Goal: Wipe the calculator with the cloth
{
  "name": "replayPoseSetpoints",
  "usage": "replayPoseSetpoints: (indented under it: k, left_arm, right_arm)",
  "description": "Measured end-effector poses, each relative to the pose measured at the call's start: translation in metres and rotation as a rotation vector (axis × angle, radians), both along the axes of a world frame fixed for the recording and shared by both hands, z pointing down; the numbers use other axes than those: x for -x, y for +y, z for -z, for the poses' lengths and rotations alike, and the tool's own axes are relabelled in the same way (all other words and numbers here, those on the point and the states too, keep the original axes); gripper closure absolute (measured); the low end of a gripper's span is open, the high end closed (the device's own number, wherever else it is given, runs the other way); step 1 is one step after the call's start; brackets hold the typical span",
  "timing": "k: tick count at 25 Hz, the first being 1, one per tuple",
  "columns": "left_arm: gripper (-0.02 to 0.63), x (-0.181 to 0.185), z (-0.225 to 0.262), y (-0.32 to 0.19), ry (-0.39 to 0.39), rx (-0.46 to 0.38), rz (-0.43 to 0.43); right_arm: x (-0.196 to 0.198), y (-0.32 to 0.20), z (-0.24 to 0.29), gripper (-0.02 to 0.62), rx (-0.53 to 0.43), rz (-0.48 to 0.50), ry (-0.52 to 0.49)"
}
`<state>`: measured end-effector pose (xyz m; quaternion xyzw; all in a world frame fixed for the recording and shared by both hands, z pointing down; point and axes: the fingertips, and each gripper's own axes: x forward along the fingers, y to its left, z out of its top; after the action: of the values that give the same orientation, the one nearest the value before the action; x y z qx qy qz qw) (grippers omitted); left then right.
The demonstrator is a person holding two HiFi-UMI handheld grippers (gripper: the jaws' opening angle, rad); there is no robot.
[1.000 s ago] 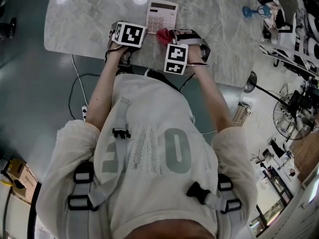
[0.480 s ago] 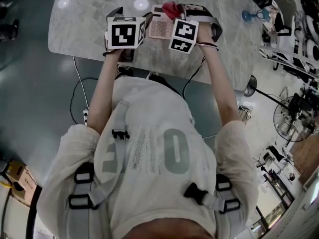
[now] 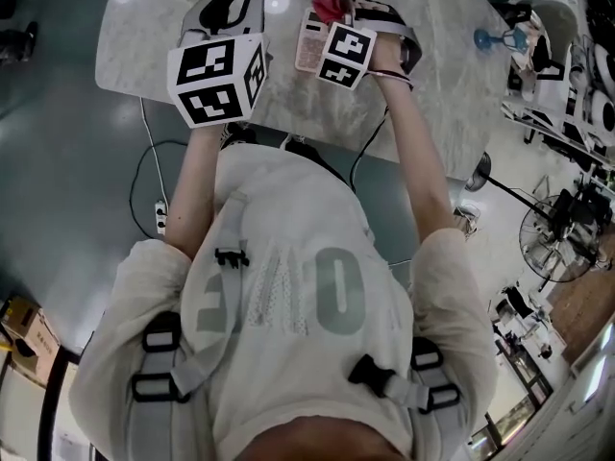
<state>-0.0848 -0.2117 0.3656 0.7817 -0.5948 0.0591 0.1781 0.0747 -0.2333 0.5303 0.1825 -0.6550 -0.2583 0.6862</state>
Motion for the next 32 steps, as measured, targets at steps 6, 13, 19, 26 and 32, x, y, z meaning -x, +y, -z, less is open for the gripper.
replayPoseSetpoints:
  k: [6, 13, 19, 26, 32]
  left_arm:
    - [0.581, 0.013, 0.004, 0.001, -0.040, -0.047, 0.056]
    - [0.584, 0.027, 0.005, 0.001, -0.029, -0.059, 0.084]
    - [0.584, 0.037, 0.004, -0.002, -0.025, -0.049, 0.099]
    - [0.584, 0.037, -0.002, -0.002, -0.023, -0.029, 0.103]
    - [0.584, 0.037, 0.005, 0.000, 0.001, -0.043, 0.094]
  right_arm:
    - [0.004, 0.000, -0.018, 0.540, 0.025, -0.003, 0.012]
    - [0.009, 0.003, -0.030, 0.540, 0.049, 0.000, 0.032]
    - [0.010, 0.005, -0.038, 0.540, 0.064, 0.001, 0.045]
    - [0.010, 0.019, -0.048, 0.540, 0.097, 0.007, 0.053]
    - [0.014, 0.050, -0.060, 0.540, 0.127, 0.035, 0.062]
